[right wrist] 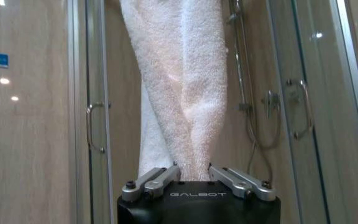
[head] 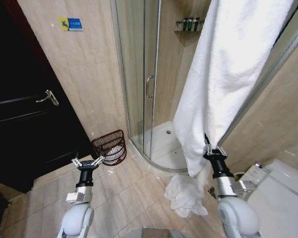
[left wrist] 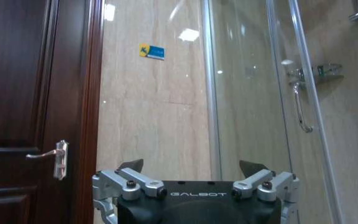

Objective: Discard the used towel into the hamper.

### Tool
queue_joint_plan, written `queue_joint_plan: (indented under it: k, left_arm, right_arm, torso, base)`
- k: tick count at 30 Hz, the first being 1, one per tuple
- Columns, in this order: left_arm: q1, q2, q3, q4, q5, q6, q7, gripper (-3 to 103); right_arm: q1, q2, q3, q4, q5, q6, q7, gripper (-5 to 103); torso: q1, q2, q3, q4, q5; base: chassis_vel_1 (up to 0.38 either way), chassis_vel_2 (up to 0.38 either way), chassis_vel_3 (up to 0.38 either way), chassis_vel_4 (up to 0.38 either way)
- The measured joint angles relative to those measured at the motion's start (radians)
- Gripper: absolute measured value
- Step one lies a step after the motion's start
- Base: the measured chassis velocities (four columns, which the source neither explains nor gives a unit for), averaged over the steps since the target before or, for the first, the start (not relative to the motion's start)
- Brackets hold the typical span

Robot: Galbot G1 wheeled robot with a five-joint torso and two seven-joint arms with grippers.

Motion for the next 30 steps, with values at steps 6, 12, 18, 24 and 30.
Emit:
queue_joint_plan:
  k: [6, 12, 18, 24, 30]
  left_arm:
    - [-0.002, 0.009, -0.009, 0.002, -0.012, 0.001, 0.0, 100]
    - [-0.004, 0.012, -0.012, 0.002, -0.018, 0.001, 0.0, 100]
    - [-0.006, 0.011, -0.009, 0.003, -0.018, 0.004, -0.001, 100]
    - [0.0, 0.015, -0.011, 0.0, -0.019, 0.014, -0.001, 100]
    - [0.002, 0.019, -0.014, -0.008, -0.02, 0.025, 0.001, 100]
  right_arm:
    - [-0.001, 0.027, -0.026, -0.072, -0.008, 0.008, 0.002, 8]
    - [-0.011, 0.043, -0.041, -0.076, -0.04, 0.02, -0.002, 8]
    - [-0.034, 0.06, -0.071, -0.038, -0.113, 0.05, -0.003, 8]
    - [-0.052, 0.063, -0.081, 0.012, -0.145, 0.058, -0.003, 8]
    - [-0.053, 0.062, -0.099, 0.065, -0.169, 0.056, 0.004, 8]
  torso:
    - [0.0, 0.0, 0.0, -0.0001, 0.0002]
    - [0.0, 0.0, 0.0, -0.0001, 0.0001]
    - [0.0, 0.0, 0.0, -0.0001, 0.0001]
    - [0.0, 0.0, 0.0, -0.0001, 0.0001]
    - [0.0, 0.0, 0.0, -0.0002, -0.0002]
  base:
    - [0.0, 0.0, 0.0, 0.0]
    - [0.0, 0.0, 0.0, 0.0]
    - [0.0, 0.0, 0.0, 0.0]
    - [0.0, 0.0, 0.0, 0.0]
    - [0.0, 0.0, 0.0, 0.0]
